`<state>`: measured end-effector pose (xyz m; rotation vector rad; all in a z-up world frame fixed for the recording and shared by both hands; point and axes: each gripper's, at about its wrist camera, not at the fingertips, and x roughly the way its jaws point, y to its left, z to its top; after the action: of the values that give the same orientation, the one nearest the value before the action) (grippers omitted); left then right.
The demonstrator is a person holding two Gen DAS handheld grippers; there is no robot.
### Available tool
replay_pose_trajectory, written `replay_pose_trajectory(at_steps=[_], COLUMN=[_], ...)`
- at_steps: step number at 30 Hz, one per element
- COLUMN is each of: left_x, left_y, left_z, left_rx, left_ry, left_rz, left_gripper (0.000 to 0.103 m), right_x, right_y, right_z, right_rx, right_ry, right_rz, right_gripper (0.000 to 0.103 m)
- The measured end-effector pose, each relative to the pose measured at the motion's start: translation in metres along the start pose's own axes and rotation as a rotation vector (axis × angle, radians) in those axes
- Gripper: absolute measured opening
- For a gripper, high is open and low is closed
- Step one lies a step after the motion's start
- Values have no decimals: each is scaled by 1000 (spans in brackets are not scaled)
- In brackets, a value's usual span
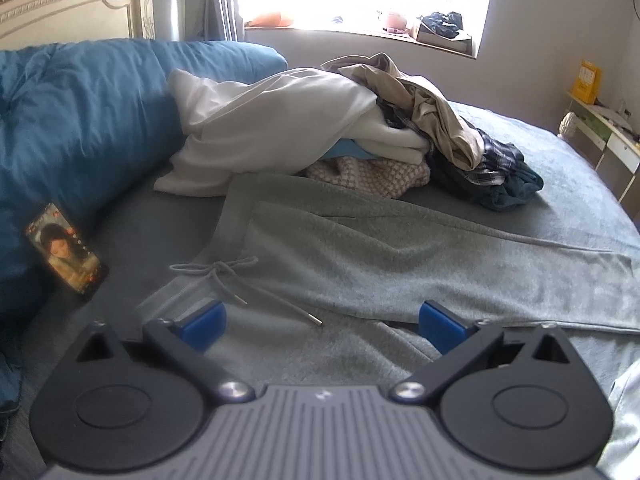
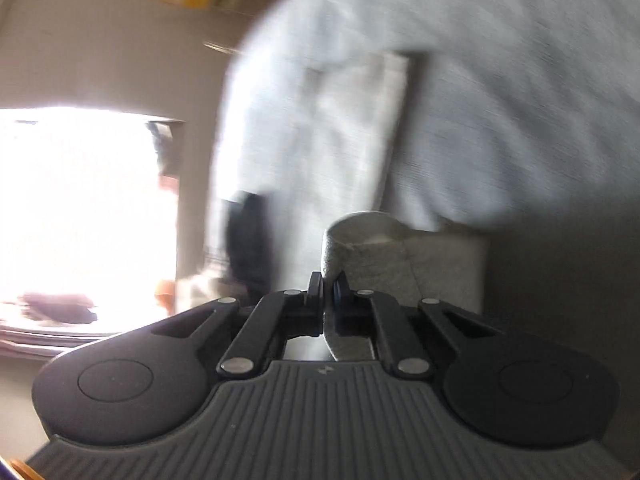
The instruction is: Fold clothes
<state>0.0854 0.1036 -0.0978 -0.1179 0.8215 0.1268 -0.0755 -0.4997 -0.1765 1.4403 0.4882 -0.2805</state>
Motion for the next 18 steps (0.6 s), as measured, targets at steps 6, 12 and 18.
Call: replay_pose_trajectory(at_steps=[6, 12, 18], left_x=[-6, -2, 10], left_y=[7, 2, -15], left_z=[7, 17, 22], left_rx=[-29, -10, 131], left_ry=[-21, 0, 43], left_rz=[-39, -82, -123], left_gripper=[103, 103, 103], right_x=[-31, -102, -156], right_y=[88, 98, -15], right_z=[11, 13, -6], right_rx=[-59, -108, -25], right_ry=[-91, -197, -323], right_rz=[193, 227, 32], right_gripper=[3, 3, 3])
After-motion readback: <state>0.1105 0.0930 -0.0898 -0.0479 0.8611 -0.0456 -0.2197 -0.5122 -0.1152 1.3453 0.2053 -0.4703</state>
